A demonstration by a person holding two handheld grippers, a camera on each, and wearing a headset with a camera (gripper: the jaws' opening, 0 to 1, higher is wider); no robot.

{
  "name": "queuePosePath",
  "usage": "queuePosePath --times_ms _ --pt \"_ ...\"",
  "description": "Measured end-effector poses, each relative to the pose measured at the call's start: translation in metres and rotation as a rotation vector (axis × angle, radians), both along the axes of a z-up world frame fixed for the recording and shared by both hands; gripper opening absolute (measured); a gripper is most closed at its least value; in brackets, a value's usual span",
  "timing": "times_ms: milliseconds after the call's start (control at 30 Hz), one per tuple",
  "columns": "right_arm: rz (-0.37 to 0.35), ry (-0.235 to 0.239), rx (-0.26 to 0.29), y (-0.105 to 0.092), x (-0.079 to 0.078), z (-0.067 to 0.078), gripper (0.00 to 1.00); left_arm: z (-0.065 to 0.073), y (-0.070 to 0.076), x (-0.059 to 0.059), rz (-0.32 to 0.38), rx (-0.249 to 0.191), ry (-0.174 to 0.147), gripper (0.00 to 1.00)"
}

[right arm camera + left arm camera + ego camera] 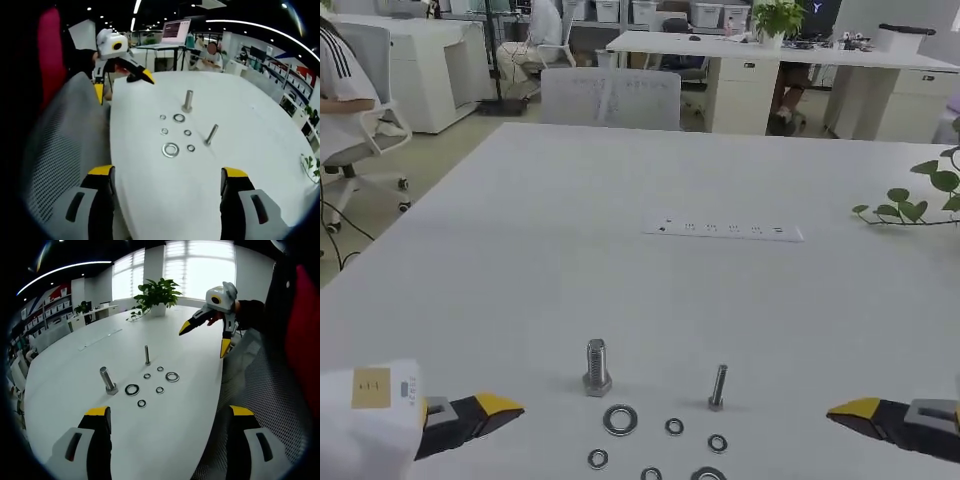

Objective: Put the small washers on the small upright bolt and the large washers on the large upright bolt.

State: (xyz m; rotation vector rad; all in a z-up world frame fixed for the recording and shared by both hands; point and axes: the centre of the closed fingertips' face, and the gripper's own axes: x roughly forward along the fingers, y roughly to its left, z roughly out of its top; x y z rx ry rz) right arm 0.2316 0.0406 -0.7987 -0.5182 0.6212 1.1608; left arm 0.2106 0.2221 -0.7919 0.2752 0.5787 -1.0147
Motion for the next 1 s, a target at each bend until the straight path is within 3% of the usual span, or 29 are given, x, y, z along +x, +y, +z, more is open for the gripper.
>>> queuePosePath --times_ms 400,1000 --pt "0.057 0.012 -0.075 0.008 0.001 0.006 0.81 -0.002 -0.001 -0.001 0.000 -0.009 -0.006 0.96" --pt "0.203 0.035 -0.192 0.036 0.010 0.000 0.72 -0.008 0.002 0.001 -0.002 0.004 -0.005 0.95"
